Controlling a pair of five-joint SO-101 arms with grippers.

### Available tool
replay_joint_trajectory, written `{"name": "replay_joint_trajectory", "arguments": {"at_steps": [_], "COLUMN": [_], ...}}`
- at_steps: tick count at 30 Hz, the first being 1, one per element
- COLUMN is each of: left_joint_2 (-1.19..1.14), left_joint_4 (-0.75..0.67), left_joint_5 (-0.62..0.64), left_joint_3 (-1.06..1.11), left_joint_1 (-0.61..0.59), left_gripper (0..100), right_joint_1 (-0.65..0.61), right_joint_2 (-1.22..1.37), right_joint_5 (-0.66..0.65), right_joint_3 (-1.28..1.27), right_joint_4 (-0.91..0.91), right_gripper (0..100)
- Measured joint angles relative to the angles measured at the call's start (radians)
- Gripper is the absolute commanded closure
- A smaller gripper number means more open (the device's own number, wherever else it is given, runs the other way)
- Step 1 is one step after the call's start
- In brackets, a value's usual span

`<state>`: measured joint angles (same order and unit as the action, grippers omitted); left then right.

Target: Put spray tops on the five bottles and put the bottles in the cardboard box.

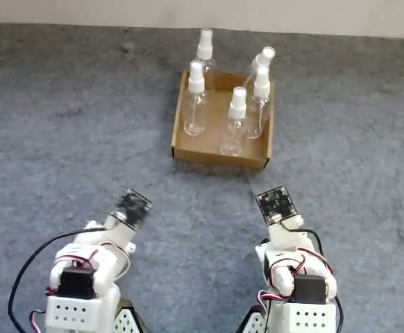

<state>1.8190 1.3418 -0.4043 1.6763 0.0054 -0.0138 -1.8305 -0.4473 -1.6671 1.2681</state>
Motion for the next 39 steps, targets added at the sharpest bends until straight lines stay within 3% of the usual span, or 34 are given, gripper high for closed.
{"name": "replay_joint_trajectory", "arguments": {"at_steps": [4,39], "left_joint_2": [0.0,0.0], "left_joint_4": [0.0,0.0], "left_joint_5": [0.0,0.0], "left_joint_3": [0.0,0.0], "left_joint_1": [0.048,0.049], "left_gripper": [99,99], "right_joint_1": [0.0,0.0], "right_joint_2": [0.0,0.0], "right_joint_5": [0.0,0.0], "right_joint_3": [0.0,0.0], "right_joint_4": [0.0,0.0], "right_gripper": [98.5,98.5]}}
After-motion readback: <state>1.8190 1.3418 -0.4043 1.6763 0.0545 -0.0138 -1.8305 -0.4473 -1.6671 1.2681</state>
